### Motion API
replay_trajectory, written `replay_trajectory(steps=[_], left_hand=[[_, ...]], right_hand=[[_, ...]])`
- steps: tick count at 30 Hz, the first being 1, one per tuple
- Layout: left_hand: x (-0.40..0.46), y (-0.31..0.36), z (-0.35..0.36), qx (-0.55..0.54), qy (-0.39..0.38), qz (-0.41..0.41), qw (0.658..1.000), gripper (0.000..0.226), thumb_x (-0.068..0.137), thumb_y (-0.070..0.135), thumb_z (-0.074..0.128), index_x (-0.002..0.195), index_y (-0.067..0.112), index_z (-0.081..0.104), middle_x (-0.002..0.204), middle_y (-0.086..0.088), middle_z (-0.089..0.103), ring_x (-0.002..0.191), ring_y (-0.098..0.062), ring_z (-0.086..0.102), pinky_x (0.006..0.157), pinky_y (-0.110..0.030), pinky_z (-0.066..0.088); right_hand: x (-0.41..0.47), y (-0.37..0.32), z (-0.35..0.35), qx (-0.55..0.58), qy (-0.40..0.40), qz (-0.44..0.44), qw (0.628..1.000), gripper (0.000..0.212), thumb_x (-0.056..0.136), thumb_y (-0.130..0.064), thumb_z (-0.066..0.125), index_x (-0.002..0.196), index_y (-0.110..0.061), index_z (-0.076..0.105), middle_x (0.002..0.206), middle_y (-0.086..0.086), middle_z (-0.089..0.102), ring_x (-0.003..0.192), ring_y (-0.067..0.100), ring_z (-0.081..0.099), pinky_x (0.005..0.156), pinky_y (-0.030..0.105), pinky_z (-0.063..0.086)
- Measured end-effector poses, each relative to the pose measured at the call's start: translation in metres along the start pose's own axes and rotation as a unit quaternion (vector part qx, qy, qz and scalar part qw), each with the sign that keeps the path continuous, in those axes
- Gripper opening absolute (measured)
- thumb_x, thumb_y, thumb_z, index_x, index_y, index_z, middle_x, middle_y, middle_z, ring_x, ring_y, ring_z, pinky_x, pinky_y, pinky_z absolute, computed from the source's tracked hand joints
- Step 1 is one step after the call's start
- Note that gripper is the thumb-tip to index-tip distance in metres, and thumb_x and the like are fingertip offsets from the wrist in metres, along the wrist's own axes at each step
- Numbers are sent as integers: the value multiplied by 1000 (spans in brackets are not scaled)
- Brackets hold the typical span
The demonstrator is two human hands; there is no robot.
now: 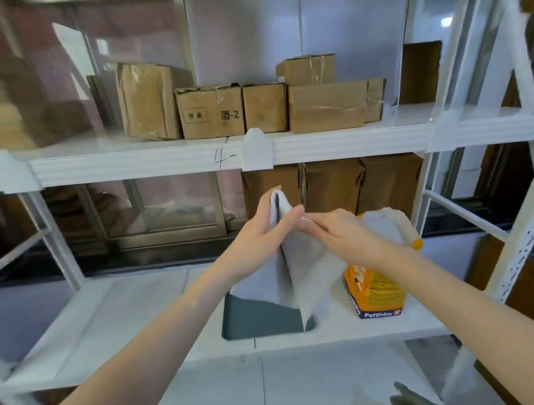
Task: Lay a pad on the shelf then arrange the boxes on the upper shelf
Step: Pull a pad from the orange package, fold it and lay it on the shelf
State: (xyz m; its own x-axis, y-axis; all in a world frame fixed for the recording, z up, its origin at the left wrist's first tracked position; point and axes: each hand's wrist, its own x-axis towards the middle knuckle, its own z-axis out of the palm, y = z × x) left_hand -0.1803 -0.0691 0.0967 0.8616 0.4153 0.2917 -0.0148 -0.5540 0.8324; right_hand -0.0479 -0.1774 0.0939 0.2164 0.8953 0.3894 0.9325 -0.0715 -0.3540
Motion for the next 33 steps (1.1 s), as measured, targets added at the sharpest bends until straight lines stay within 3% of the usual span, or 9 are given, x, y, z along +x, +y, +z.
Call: replay_trajectory(steps=[3,11,14,19,23,26,29,31,33], left_hand=[[-20,1,-20,49,9,4,999,78,77,63,41,144,28,22,133,10,46,120,-7,45,90,-17,33],[-44,-12,-64,139,34,30,989,35,75,44,72,104,28,62,100,14,65,91,-3,60,69,-18,54],[-44,-9,-64,167,27,47,985,25,72,46,73,91,33,63,87,13,65,81,-3,58,64,-13,45],[-42,-16,-67,166,60,77,981,21,84,38,65,78,19,67,64,-2,58,57,-4,44,51,-18,29],[-45,-24,-81,136,132,69,979,32,92,25,56,60,25,53,52,13,48,55,-1,42,52,-17,29],[-45,-32,-91,108,190,36,975,40,96,24,50,57,19,40,49,12,42,52,-3,38,50,-19,27],[-46,-39,-93,103,218,13,970,39,98,25,44,62,13,36,59,2,36,59,-17,35,50,-24,22],[-49,-43,-89,117,225,-10,967,33,98,27,42,68,11,43,62,-1,44,64,-23,43,53,-27,27],[-50,-45,-81,132,217,-43,966,16,94,28,48,95,12,52,84,-3,56,80,-25,53,63,-33,37]], right_hand=[[-2,-26,-2,-15,-16,3,1000,53,86,-57,24,112,-31,61,55,-4,49,56,15,49,55,28,35],[6,-65,-13,-68,13,-15,997,40,89,-48,50,69,-15,59,58,2,56,62,17,51,60,37,42],[10,-76,-15,-64,48,-7,997,43,83,-52,57,65,-14,59,54,1,53,60,13,48,62,37,42],[6,-80,-19,-61,103,5,993,29,85,-51,55,97,-25,59,97,-5,68,88,16,60,80,39,48],[-6,-68,-24,-30,68,94,993,62,83,-58,53,132,-30,29,129,2,54,112,26,54,91,43,45],[-16,-58,-26,47,35,159,985,71,77,-65,52,135,-34,25,119,4,59,105,25,58,89,42,50],[-23,-51,-23,56,0,160,986,55,82,-49,61,127,-24,41,107,-6,60,96,16,60,82,34,51],[-25,-50,-18,41,-3,154,987,28,86,-36,60,106,-15,58,85,-5,60,78,12,58,63,23,44],[-24,-52,-14,35,11,155,987,26,88,-31,59,79,-6,61,64,-2,51,59,12,47,52,24,31]])
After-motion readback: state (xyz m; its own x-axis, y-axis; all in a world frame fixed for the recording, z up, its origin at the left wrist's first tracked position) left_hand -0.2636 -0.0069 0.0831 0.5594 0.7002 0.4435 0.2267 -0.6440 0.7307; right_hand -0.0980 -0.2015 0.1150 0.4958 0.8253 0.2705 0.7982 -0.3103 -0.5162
